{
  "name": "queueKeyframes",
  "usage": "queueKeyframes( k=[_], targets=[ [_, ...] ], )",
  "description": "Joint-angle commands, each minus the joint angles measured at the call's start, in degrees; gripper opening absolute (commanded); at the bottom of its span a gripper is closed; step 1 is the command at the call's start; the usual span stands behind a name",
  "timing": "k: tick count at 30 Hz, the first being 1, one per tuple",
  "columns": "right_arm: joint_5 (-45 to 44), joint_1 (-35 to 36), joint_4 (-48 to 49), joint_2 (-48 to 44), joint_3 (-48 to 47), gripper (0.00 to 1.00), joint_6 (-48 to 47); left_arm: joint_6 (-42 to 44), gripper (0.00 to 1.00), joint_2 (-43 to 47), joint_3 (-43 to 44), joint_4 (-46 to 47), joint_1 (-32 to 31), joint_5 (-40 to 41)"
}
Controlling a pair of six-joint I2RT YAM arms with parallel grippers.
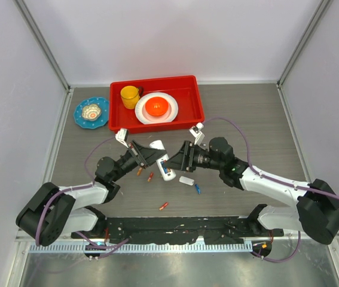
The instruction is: Load the batteries into the remote control
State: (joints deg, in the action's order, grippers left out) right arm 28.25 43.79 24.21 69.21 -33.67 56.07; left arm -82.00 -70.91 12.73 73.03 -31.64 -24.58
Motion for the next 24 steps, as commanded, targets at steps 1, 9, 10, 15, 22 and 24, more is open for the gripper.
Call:
queueKeyframes(
  k=[1,9,10,15,22,24],
  targets=[
    [-1.88,-2.04,-3.10,-3.28,-1.66,0.66,-1.05,0.87,0.00,0.43,0.80,15.56,-0.18,-0.38],
    [-2.05,-9.25,-26.72,-14.45,-10.53,0.76,-16.32,2.19,0.00,-0.89,-0.16,15.56,0.00,0.32],
    [-6.67,-9.34,-30.50,-14.80,-11.67,0.76,-18.87,2.19,0.00,-0.98,-0.16,15.56,0.00,0.49],
    [-19.98,-9.42,-50.21,-9.11,-15.11,0.68,-32.23,1.23,0.00,0.77,-1.22,15.56,1.57,-0.29],
    [-26.66,-4.16,-50.49,-4.45,-10.98,0.60,-37.43,2.01,0.00,11.74,-6.04,7.05,2.81,-2.75],
    [-28.07,-0.49,-51.10,-2.07,-12.03,0.59,-38.67,3.07,0.00,15.35,-6.84,0.99,2.72,-2.84]
  ],
)
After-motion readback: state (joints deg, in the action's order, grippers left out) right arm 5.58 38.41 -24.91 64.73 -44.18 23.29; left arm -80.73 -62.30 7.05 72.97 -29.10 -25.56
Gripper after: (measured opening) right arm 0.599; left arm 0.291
